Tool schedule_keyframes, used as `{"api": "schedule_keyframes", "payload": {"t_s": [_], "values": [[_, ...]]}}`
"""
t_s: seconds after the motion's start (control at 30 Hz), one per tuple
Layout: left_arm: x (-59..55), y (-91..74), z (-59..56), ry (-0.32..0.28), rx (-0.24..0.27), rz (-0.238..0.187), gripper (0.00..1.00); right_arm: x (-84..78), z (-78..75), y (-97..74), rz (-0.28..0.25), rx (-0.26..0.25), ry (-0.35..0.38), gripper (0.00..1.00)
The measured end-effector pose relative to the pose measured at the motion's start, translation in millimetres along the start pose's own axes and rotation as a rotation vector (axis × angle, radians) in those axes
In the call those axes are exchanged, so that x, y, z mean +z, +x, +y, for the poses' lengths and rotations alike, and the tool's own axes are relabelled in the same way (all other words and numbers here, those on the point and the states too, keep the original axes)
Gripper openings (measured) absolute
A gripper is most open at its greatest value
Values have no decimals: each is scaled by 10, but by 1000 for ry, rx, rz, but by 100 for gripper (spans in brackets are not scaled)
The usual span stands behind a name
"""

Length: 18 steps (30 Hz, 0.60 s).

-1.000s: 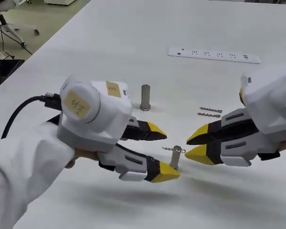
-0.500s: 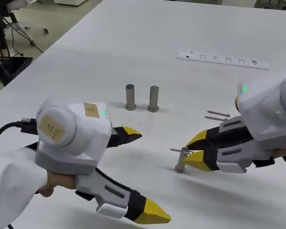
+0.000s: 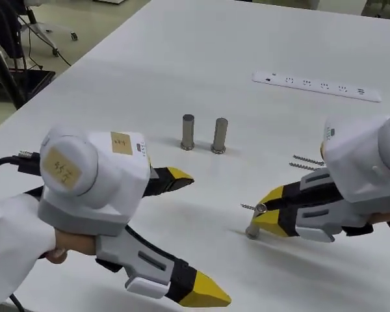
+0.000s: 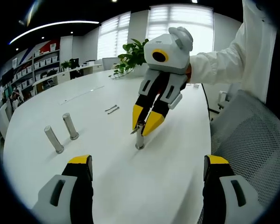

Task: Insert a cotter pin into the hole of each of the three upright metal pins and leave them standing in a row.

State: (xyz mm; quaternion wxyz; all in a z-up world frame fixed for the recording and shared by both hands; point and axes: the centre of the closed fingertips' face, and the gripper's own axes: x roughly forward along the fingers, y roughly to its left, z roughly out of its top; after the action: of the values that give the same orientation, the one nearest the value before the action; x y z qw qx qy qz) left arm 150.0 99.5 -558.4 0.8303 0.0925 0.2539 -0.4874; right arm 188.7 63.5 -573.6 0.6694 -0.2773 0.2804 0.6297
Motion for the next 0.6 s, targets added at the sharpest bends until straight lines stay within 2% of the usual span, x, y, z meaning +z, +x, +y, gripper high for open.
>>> {"api": "schedule_keyframes", "payload": {"t_s": [0.1, 0.2, 0.4, 0.6], "values": [[-1, -19, 5, -2, 5, -2, 99, 30, -67, 15, 9, -4, -3, 4], [-1, -38, 15, -7, 12, -5, 99, 113, -161, 39, -7, -10, 12, 4], [-55, -83, 91, -40, 36, 6, 99, 328, -353, 136, -29, -29, -17, 4], [-59, -142, 138, -62, 52, -1, 99, 465, -415, 259, -44, -11, -40, 4]]}}
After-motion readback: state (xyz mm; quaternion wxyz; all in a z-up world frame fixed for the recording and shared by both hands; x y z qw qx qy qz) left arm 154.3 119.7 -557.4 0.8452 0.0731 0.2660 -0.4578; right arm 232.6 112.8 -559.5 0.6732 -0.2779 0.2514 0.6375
